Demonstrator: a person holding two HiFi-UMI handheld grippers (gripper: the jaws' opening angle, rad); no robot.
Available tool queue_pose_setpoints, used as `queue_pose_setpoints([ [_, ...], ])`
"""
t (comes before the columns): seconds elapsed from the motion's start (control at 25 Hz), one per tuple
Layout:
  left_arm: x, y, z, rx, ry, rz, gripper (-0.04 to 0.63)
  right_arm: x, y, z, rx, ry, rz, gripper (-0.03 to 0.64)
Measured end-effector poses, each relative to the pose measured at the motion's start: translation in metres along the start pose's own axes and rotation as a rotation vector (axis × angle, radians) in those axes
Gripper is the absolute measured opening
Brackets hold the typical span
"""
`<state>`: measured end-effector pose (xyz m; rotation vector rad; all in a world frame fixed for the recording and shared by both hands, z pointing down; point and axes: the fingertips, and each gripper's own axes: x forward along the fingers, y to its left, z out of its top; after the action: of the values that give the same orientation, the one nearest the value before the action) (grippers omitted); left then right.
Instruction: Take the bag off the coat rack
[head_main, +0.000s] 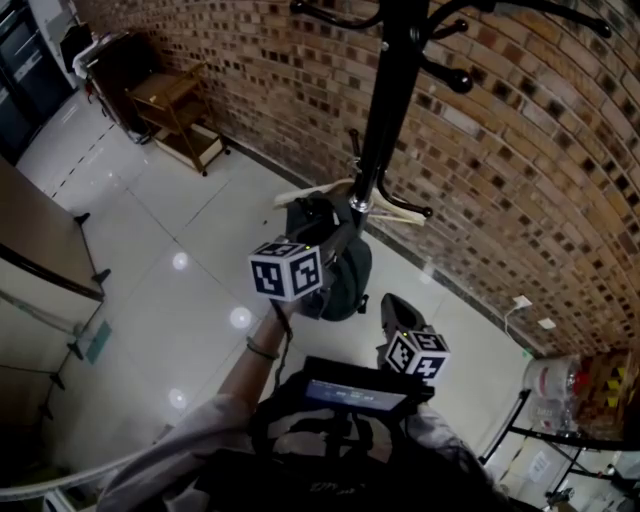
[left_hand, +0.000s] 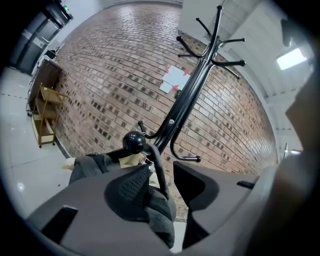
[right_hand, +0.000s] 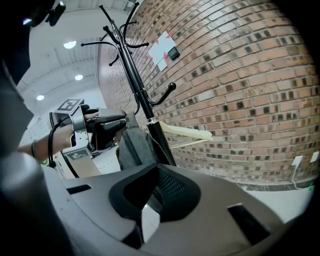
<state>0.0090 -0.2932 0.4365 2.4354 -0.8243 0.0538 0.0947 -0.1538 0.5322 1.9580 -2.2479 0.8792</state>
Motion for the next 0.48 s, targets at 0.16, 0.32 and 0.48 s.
queue_pose_setpoints([
  [0.16,0.006,0.004,0.003,-0.045,-0.001,0.007,0.153,0.003,-0.004,0.001,-0.004,0.019,0.003,0.002],
  [0.32,0.016,0.005,0.001,-0.032,0.038,0.017,0.153,0.012,-0.008,0.004,-0.014,0.029,0.032,0.002],
  [0.48,0.025,-0.002,0.002,-0.049,0.084,0.02,0.153,0.018,-0.011,0.012,-0.028,0.038,0.063,0.002],
])
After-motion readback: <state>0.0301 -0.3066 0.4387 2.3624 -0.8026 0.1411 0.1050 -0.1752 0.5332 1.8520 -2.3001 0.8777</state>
